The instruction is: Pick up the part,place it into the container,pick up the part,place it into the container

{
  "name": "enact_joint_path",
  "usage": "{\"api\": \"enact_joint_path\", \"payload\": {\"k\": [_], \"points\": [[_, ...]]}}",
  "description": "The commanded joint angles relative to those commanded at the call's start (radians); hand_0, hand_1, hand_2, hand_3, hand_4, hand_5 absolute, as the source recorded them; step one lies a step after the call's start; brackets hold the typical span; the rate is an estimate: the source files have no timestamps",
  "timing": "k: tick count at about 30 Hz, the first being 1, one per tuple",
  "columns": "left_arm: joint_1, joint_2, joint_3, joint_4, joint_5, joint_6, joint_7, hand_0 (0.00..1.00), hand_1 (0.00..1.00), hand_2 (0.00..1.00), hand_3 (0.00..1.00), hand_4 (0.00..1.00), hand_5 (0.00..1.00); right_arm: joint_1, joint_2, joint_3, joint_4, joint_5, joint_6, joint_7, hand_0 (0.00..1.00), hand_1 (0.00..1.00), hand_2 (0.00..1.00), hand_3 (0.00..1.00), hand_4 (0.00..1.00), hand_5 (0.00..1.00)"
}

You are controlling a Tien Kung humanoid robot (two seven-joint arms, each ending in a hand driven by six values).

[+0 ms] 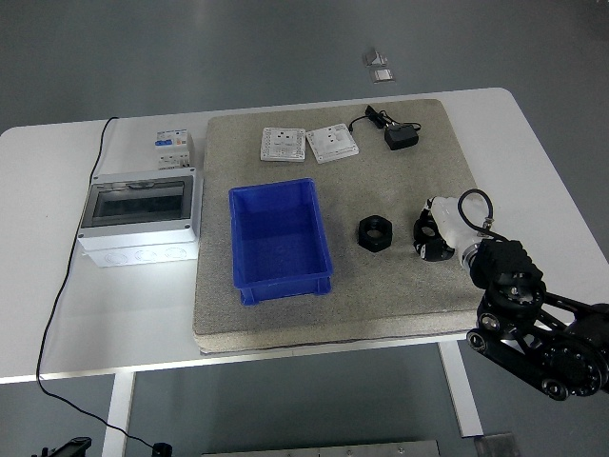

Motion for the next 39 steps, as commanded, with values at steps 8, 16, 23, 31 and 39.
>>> {"api": "enact_joint_path", "payload": {"k": [8, 16, 23, 31, 39], "points": [[0.001, 0.001, 0.003, -0.001, -0.008, 0.002, 0.001, 0.564, 0.494, 0.467, 0.565, 0.002, 0.002, 0.06, 0.005, -0.047, 0.025, 0.073, -0.098, 0.082, 0.4, 0.235, 0.464, 0.599, 0.211, 0.002], [-0.005, 0.0, -0.009, -0.003, 0.017, -0.002, 0.01, 0.563, 0.492, 0.467, 0.565, 0.002, 0.002, 0.228, 0.081, -0.226, 0.057, 0.281, -0.159, 0.275, 0.497, 0.262, 0.473, 0.603, 0.214, 0.002], [-0.008, 0.002, -0.005, -0.003, 0.012, 0.0, 0.006, 0.564, 0.49, 0.466, 0.56, 0.002, 0.002, 0.317, 0.117, -0.36, 0.003, 0.366, -0.04, 0.299, 0.92, 0.902, 0.878, 0.843, 0.555, 0.157], [-0.009, 0.003, -0.009, -0.004, 0.016, 0.003, 0.002, 0.567, 0.49, 0.463, 0.558, 0.002, 0.002, 0.333, 0.123, -0.383, -0.009, 0.345, -0.041, 0.29, 0.998, 0.998, 0.985, 0.965, 0.578, 0.183], [-0.01, 0.005, -0.021, -0.003, 0.038, 0.001, 0.002, 0.569, 0.49, 0.465, 0.557, 0.002, 0.002, 0.312, 0.109, -0.374, 0.004, 0.406, -0.117, 0.315, 0.998, 0.998, 0.998, 0.989, 0.603, 0.19]]}}
